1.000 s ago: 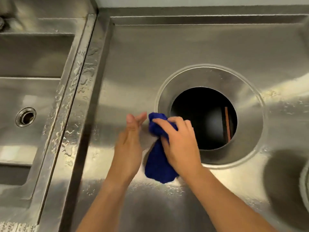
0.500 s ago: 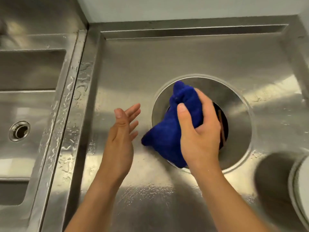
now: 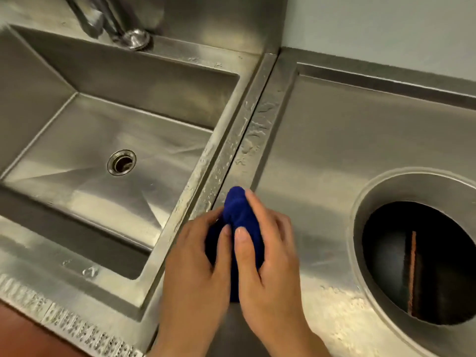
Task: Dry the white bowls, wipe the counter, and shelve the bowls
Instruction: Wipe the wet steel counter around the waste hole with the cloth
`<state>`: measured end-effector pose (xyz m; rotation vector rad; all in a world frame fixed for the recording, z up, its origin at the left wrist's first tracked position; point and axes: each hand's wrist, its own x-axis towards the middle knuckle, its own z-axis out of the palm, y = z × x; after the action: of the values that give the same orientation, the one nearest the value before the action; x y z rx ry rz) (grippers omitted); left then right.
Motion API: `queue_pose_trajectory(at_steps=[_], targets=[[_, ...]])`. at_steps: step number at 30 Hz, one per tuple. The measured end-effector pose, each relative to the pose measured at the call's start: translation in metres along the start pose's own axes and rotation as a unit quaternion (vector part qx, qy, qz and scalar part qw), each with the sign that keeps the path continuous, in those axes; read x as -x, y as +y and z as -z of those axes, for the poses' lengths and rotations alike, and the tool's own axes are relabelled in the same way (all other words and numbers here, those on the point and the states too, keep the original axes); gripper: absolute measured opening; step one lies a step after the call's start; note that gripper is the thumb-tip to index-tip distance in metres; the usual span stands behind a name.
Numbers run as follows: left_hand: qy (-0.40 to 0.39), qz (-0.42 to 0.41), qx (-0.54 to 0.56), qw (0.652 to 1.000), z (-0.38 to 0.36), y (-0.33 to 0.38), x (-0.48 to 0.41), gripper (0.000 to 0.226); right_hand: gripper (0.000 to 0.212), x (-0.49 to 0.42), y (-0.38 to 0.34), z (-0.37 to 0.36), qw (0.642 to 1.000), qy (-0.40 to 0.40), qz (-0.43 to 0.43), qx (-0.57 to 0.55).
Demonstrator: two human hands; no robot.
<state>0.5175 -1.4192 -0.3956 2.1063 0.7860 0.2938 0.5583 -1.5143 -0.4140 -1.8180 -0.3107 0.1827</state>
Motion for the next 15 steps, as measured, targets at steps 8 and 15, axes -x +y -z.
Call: queue_pose_trajectory(at_steps=[8, 15], targets=[[-0.019, 0.016, -0.113, 0.993, -0.023, -0.042, -0.028, 0.034, 0.045, -0.013, 0.043, -0.043, 0.977, -0.008, 0.055, 0.207], [0.001, -0.039, -0.084, 0.996, -0.062, -0.016, -0.104, 0.042, 0.040, -0.096, 0.055, -0.035, 0.964, 0.025, 0.046, 0.259]])
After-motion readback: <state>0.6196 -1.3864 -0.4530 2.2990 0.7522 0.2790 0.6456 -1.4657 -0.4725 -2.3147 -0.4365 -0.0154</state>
